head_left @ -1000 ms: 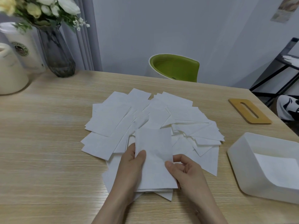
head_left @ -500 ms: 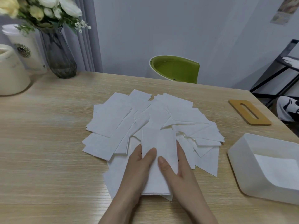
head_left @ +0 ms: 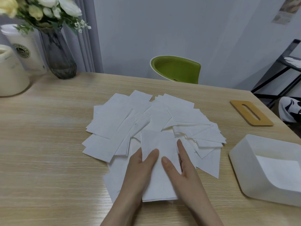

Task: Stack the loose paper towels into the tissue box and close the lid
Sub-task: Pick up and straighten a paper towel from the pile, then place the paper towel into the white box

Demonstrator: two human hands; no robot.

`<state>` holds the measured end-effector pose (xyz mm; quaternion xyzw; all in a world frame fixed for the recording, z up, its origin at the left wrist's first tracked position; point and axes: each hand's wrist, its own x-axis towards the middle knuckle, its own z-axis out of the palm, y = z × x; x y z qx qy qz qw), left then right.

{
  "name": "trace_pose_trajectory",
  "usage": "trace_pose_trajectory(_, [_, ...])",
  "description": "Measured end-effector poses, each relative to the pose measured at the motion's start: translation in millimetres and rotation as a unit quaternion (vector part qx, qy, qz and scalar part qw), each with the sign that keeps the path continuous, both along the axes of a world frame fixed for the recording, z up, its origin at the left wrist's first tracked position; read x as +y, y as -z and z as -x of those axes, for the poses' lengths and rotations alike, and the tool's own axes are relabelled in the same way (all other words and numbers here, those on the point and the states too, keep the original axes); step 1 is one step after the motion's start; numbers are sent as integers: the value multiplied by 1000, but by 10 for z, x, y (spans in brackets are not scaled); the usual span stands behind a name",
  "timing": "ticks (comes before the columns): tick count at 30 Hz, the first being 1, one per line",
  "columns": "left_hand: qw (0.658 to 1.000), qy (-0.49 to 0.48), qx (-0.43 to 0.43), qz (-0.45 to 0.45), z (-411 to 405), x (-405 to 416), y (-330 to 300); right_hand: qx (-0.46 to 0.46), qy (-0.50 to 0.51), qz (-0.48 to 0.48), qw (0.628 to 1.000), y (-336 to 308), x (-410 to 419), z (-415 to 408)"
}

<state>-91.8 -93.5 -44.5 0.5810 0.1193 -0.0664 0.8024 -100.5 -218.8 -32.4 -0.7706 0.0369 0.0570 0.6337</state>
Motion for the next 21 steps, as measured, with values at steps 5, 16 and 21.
trace_pose_trajectory(5, [990,-123,-9,61,-82,-28,-25,-25,7,-47,999,30,-29,65])
trace_pose_trajectory(16, [975,-206,-60,52,-127,-187,-77,-80,87,-138,983,51,-6,114])
trace_pose_trajectory(21, [981,-185,-49,32,-137,107,-96,-91,19,-18,996,-71,-335,-27])
